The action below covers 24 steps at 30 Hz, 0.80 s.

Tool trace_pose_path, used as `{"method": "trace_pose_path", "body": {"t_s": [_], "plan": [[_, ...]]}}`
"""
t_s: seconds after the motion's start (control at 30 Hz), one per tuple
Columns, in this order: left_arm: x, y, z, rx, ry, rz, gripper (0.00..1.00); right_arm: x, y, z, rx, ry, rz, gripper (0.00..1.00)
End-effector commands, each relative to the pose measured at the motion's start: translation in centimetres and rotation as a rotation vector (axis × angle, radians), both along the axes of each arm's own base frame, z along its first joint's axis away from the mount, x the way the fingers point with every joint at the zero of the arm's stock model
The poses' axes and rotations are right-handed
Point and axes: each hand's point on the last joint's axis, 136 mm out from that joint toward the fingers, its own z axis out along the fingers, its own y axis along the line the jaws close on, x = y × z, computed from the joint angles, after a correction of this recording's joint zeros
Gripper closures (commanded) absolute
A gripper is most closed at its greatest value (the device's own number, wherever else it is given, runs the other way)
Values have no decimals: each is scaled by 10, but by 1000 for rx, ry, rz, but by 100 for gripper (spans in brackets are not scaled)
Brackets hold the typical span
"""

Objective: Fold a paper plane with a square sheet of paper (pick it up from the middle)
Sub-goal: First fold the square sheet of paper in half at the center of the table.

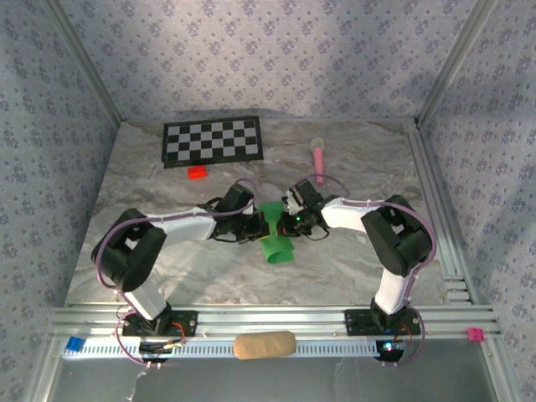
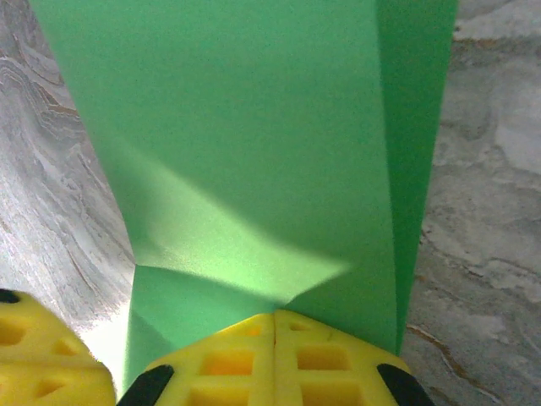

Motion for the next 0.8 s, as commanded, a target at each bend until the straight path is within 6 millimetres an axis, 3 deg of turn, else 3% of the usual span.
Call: {"method": "trace_pose_path", "body": {"t_s": [0.0, 0.23, 0.37, 0.5, 0.7, 0.77], "plan": [[-4, 0, -15, 1, 39, 11, 100, -23, -30, -34, -154, 93, -36, 100], [-24, 24, -55, 106, 80, 6, 100, -24, -31, -34, -157, 92, -40, 100], [-32, 37, -65, 162, 88, -4, 100, -24, -33, -33, -160, 88, -44, 100], [-26, 35, -42, 148, 35, -10, 100, -24, -33, -32, -158, 85, -47, 100], [-11, 8, 9, -13, -30, 18, 97, -23, -32, -30, -157, 81, -49, 100], [-10, -1, 18, -79, -28, 20, 96, -22, -33, -30, -158, 80, -51, 100]]}}
